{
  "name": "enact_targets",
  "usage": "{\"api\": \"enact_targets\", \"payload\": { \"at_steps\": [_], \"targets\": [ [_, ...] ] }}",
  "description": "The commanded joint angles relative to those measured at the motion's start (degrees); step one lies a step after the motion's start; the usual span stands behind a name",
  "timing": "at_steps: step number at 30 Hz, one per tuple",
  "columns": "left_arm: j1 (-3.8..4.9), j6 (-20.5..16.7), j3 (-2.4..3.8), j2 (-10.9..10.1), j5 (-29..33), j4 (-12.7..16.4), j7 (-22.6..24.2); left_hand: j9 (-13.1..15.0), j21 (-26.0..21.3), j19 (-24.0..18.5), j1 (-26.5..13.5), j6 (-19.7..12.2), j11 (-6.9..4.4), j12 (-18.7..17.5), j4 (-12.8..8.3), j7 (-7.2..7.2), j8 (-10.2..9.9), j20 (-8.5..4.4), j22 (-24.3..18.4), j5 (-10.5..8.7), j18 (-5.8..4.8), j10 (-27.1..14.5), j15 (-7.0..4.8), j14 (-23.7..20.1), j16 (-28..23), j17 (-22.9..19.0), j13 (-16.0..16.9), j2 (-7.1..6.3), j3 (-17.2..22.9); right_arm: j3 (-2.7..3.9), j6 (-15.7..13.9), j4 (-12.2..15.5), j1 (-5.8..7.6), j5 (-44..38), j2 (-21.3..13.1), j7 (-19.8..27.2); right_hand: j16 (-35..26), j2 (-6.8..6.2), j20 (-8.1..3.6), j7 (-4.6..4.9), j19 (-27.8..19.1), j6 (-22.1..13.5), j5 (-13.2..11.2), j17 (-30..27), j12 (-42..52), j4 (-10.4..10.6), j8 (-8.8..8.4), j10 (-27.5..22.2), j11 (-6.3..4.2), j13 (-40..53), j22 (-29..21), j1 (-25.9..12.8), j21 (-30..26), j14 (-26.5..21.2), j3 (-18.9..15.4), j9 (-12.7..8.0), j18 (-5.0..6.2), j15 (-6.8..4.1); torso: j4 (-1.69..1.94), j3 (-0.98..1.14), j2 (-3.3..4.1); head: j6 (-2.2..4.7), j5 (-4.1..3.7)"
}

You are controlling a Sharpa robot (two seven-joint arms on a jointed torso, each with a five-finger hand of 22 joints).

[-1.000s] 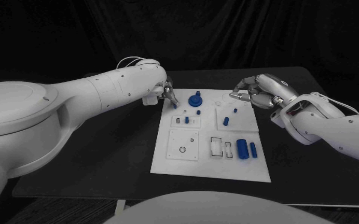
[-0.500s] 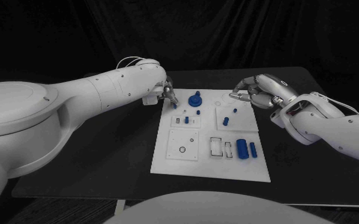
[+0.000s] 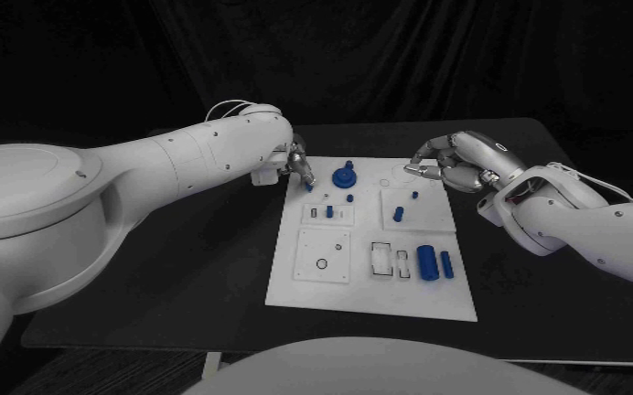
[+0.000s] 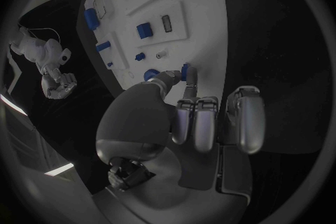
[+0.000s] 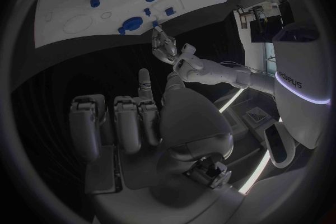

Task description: Assemble the parts on the task board

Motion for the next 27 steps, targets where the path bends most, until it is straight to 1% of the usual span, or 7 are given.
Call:
{"api": "enact_targets", "payload": {
  "at_steps": [1,3,8,15,17,22,27],
  "targets": [
    [-0.08,-0.7,0.06,-0.2,0.2,0.4,1.4,1.0,-0.1,2.2,-0.3,-0.5,0.14,0.1,-4.5,0.09,0.3,0.02,11.9,0.35,0.32,6.2,-0.13,6.1,0.1,15.1,15.1,-0.73,5.6,0.04,0.4,0.0,-0.1,-0.1,0.0,-0.8,0.1,0.51,-0.17,0.17,4.8,0.1,-0.2,15.1,0.1,0.0,-0.2,6.0,-0.31,14.9,14.5,0.0,-0.3,6.0,-0.5,-0.1,0.04,-0.17,-0.01,0.01,0.0,-0.01,0.04],
    [-0.08,-0.8,0.06,-0.2,0.2,0.5,1.4,1.3,-0.1,2.2,-0.5,-0.5,0.16,0.1,-4.8,0.17,0.4,0.03,11.9,0.42,0.32,6.2,-0.08,6.1,0.1,15.1,15.1,-0.76,6.2,0.04,0.5,0.0,-0.1,-0.1,0.0,-0.8,0.1,0.51,-0.17,0.17,4.8,0.1,-0.2,15.1,0.1,0.0,-0.2,6.0,-0.31,14.9,14.5,0.0,-0.3,6.0,-0.5,-0.1,0.04,-0.17,0.0,0.02,0.0,-0.01,0.06],
    [-0.08,-1.1,0.06,-0.5,0.2,0.9,1.7,2.2,-0.1,2.1,-1.1,-0.4,0.29,0.1,-6.4,0.33,0.6,0.12,11.8,0.58,0.32,6.2,0.0,6.1,0.1,15.1,15.1,-0.89,8.9,0.04,0.5,0.0,-0.1,-0.1,0.0,-0.8,0.1,0.51,-0.17,0.17,4.8,0.1,-0.2,15.1,0.1,0.0,-0.2,6.0,-0.31,14.9,14.5,0.0,-0.3,6.0,-0.5,-0.1,0.04,-0.17,0.04,0.03,-0.04,-0.01,0.0],
    [-0.08,-2.6,0.05,-1.3,0.2,2.5,2.3,2.7,0.1,2.2,-1.4,-0.2,0.31,0.1,-7.4,0.36,0.7,0.14,11.9,0.58,0.29,6.2,-0.01,6.1,0.1,15.1,15.1,-1.06,10.5,0.04,0.4,0.1,-0.1,-0.1,-0.1,-0.8,0.1,0.51,-0.17,0.17,4.8,0.1,-0.2,15.1,0.1,0.0,-0.2,6.0,-0.31,14.9,14.5,0.0,-0.3,6.0,-0.5,-0.1,0.04,-0.17,0.05,0.03,-0.08,-0.01,0.12],
    [-0.08,-3.1,0.05,-1.7,0.2,3.2,2.4,2.9,0.1,2.2,-1.4,-0.2,0.32,0.1,-8.0,0.4,0.8,0.13,11.9,0.59,0.29,6.2,-0.02,6.1,0.1,15.1,15.1,-1.08,11.2,0.04,0.4,0.1,-0.1,-0.1,-0.2,-0.8,0.1,0.51,-0.17,0.17,4.8,0.1,-0.2,15.1,0.1,0.0,-0.2,6.0,-0.31,14.9,14.5,0.0,-0.3,6.0,-0.5,-0.1,0.04,-0.17,0.04,0.03,-0.09,-0.01,0.24],
    [-0.07,-4.4,0.05,-2.8,0.2,5.5,2.1,3.1,0.1,2.2,-1.4,-0.2,0.33,0.1,-8.3,0.44,0.8,0.12,11.9,0.41,0.29,6.2,-0.02,6.1,0.1,15.1,15.1,-1.07,11.6,0.04,0.4,0.2,-0.1,-0.1,-0.3,-0.9,0.1,0.54,-0.17,0.16,4.8,0.1,-0.3,15.1,0.1,0.0,-0.2,6.0,-0.32,14.9,14.4,0.0,-0.3,6.0,-0.5,-0.1,0.06,-0.17,0.02,0.01,-0.05,-0.01,0.44],
    [-0.01,-5.6,0.05,-4.9,0.2,8.9,0.9,3.2,0.1,2.2,-1.3,-0.2,0.34,0.1,-8.6,0.46,0.8,0.12,11.9,0.24,0.3,6.2,-0.03,6.1,0.1,15.1,15.1,-1.09,11.9,0.04,0.4,0.4,-0.1,-0.1,-0.6,-1.0,0.1,0.54,-0.17,0.16,4.8,0.1,-0.3,15.1,0.1,0.0,-0.2,6.0,-0.32,14.9,14.4,0.0,-0.3,6.0,-0.5,-0.1,0.06,-0.17,0.06,0.05,-0.06,-0.01,0.32]
  ]
}}
